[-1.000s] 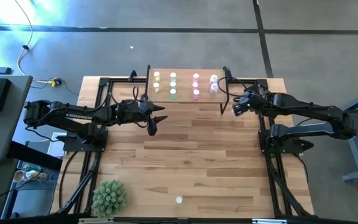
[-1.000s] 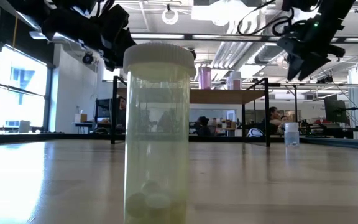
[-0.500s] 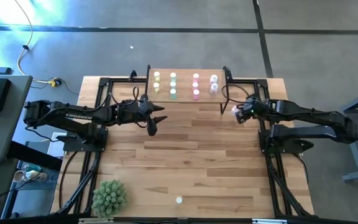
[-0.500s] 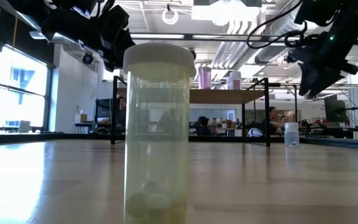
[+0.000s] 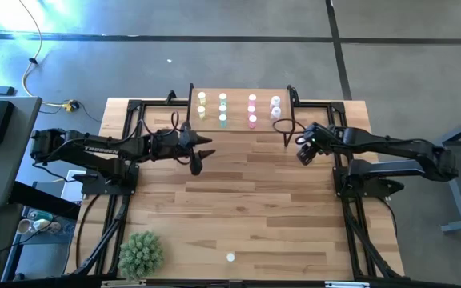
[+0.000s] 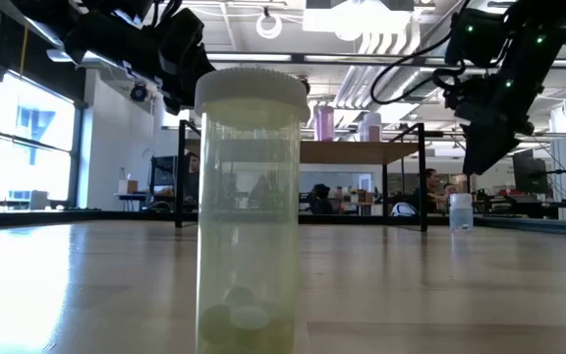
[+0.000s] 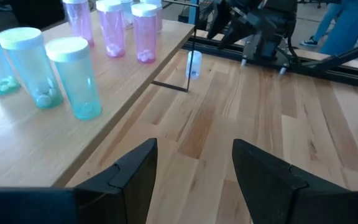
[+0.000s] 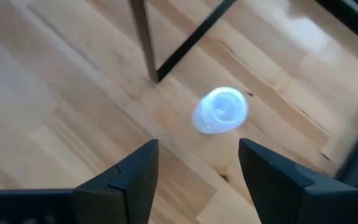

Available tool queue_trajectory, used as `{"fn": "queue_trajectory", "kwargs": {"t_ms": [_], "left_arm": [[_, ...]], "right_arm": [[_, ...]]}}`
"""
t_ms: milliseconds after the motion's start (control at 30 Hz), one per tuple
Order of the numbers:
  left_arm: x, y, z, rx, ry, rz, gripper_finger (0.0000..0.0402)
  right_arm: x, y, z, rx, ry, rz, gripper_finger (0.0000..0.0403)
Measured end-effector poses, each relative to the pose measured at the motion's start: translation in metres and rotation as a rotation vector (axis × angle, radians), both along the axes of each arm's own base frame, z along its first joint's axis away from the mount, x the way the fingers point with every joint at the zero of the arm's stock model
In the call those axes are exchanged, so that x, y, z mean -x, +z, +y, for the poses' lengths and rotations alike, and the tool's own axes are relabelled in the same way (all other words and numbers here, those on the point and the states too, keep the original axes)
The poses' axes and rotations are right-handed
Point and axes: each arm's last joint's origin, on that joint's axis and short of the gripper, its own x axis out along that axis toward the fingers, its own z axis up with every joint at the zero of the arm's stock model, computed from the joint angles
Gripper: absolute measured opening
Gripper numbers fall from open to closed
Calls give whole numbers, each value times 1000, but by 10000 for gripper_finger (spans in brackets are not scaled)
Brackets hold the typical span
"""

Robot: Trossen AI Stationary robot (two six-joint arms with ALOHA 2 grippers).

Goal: Pick and place medicine bottles onto shelf by color
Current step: Put the transparent pill bottle and align it with the other transparent pill bottle on the shelf

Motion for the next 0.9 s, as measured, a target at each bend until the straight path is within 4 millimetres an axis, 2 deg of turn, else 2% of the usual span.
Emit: {"fn": "queue_trajectory", "kwargs": {"t_ms": [367, 600, 700, 900], "left_arm": [[0, 0, 0, 1, -1, 2, 197], [0, 0, 0, 7, 2, 0, 197], [0, 0, 0, 7, 2, 0, 197], [0, 0, 0, 8, 2, -1, 197]], "right_arm": [[-6, 1, -1, -63, 104, -44, 216], [-17, 30, 3, -34, 185, -123, 215], [-15, 37, 2, -20, 208, -92, 215], [-13, 32, -2, 37, 346, 50, 215]]}}
